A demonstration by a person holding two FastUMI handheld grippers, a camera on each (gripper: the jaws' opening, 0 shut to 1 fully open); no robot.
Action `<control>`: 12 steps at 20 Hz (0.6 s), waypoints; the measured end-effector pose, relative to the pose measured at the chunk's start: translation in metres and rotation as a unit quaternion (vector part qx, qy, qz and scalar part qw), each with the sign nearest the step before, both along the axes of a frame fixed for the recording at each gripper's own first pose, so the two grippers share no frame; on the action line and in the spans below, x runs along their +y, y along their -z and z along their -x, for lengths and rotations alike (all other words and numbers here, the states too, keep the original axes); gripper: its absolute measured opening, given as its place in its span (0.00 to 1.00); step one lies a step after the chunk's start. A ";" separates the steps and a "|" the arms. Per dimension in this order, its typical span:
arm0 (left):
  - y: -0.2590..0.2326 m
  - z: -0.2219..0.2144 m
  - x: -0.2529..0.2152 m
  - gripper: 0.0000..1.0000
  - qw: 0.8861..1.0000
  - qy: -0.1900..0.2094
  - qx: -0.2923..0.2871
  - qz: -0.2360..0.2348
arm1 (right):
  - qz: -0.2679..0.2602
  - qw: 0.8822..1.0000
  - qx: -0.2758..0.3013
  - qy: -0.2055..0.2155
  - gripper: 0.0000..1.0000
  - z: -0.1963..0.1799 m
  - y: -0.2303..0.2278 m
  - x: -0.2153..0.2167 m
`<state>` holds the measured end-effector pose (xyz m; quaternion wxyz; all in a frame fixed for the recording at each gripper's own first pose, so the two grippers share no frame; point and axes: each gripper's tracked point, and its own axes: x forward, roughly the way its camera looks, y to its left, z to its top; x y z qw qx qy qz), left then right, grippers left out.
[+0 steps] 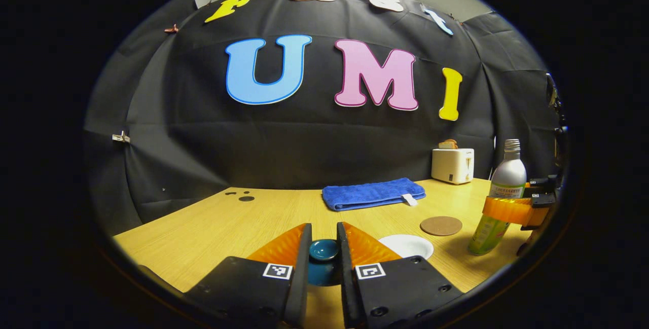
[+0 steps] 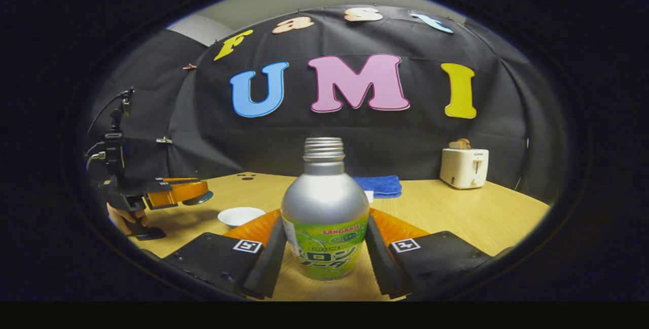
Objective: Open the teacup lid with one hand, grasp the water bottle and pour water into the teacup with the other hand; after pouring, place the water bottle on the coaster and then close the teacup lid.
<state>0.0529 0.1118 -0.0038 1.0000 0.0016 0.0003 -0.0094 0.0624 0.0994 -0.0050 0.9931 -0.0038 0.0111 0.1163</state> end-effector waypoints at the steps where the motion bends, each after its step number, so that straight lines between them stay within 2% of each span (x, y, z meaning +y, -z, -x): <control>1: 0.000 0.000 0.003 0.31 1.000 -0.003 0.000 0.000 | 0.010 1.000 0.000 -0.005 0.76 -0.003 -0.001 0.001; 4: -0.001 -0.003 0.010 0.33 1.000 -0.001 0.000 0.000 | 0.082 0.997 -0.005 0.007 0.75 -0.014 -0.004 -0.008; 7: 0.000 -0.005 0.015 0.32 1.000 0.010 0.000 -0.001 | 0.160 0.987 -0.031 0.001 0.75 -0.027 -0.010 0.000; 10: 0.000 -0.006 0.030 0.31 1.000 0.013 -0.001 -0.001 | 0.252 0.965 -0.066 0.012 0.75 -0.045 -0.014 0.005; 12: 0.000 -0.007 0.041 0.31 1.000 0.010 -0.001 -0.001 | 0.317 0.944 -0.089 0.015 0.75 -0.055 -0.014 0.009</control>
